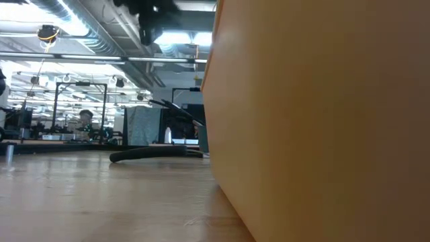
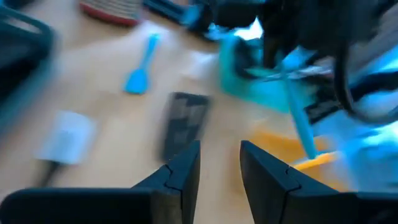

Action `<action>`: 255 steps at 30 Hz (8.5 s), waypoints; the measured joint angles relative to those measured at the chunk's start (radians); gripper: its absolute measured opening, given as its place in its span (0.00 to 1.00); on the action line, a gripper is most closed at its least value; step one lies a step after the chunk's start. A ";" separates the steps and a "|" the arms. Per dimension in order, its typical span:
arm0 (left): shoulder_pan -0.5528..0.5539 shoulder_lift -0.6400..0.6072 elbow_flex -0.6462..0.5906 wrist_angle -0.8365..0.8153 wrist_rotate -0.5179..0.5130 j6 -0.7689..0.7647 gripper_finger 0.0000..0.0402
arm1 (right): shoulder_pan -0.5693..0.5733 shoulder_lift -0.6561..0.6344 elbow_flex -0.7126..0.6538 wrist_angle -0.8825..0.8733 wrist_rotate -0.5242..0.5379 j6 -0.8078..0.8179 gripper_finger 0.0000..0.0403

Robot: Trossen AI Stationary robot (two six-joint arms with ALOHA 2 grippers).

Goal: Pick & Place Kitchen Items
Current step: Put the small blue spatula into the yellow bin

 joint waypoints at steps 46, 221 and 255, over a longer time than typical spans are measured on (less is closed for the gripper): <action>-0.416 0.434 0.000 0.559 -0.248 -0.152 0.37 | 0.159 0.059 0.059 0.041 0.180 0.209 0.04; -0.533 1.014 0.942 -0.641 -0.065 -0.973 0.11 | 0.739 -0.215 -0.049 0.342 1.089 0.919 0.57; -0.462 1.016 0.938 -0.404 -0.176 -0.819 0.01 | 0.736 -0.215 -0.049 0.346 1.090 0.919 0.57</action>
